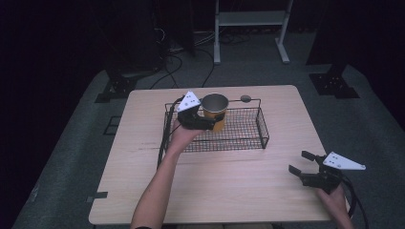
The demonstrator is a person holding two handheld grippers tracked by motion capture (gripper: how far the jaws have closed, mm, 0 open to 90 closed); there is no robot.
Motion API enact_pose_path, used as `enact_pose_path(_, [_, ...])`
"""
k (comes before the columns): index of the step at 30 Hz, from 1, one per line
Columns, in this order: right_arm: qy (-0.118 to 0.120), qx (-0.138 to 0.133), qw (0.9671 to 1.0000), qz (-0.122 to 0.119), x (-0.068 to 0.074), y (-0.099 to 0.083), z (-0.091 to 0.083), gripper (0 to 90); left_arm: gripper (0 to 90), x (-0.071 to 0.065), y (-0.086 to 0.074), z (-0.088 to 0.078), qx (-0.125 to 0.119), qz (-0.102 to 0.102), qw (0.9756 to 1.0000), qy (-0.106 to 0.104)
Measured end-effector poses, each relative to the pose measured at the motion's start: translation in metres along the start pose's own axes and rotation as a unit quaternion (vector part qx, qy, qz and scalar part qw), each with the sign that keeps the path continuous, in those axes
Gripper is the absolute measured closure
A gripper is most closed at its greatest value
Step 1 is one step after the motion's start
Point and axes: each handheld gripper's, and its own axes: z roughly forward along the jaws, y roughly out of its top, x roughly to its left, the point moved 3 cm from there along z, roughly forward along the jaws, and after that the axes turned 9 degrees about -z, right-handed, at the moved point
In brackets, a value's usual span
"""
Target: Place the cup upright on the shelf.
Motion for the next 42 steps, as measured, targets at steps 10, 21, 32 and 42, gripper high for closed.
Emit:
enact_pose_path(10, [0.001,0.0,1.0,-0.002,0.0,0.0,0.0,14.2,13.6,0.007,0.003,0.013,0.005,0.005,0.9998,-0.018])
enact_pose_path(21, [0.001,-0.001,1.0,0.002,0.0,0.0,0.0,14.2,13.5,0.018,-0.006,0.03,0.033,0.005,0.999,-0.03])
enact_pose_path(32, [0.0,-0.001,1.0,0.001,0.0,0.0,0.0,14.2,13.5,0.025,-0.019,0.039,0.051,0.002,0.9977,-0.045])
enact_pose_path(42, [0.001,0.0,1.0,0.0,0.0,0.0,0.0,14.2,13.4,0.03,-0.031,0.05,0.07,0.005,0.9962,-0.052])
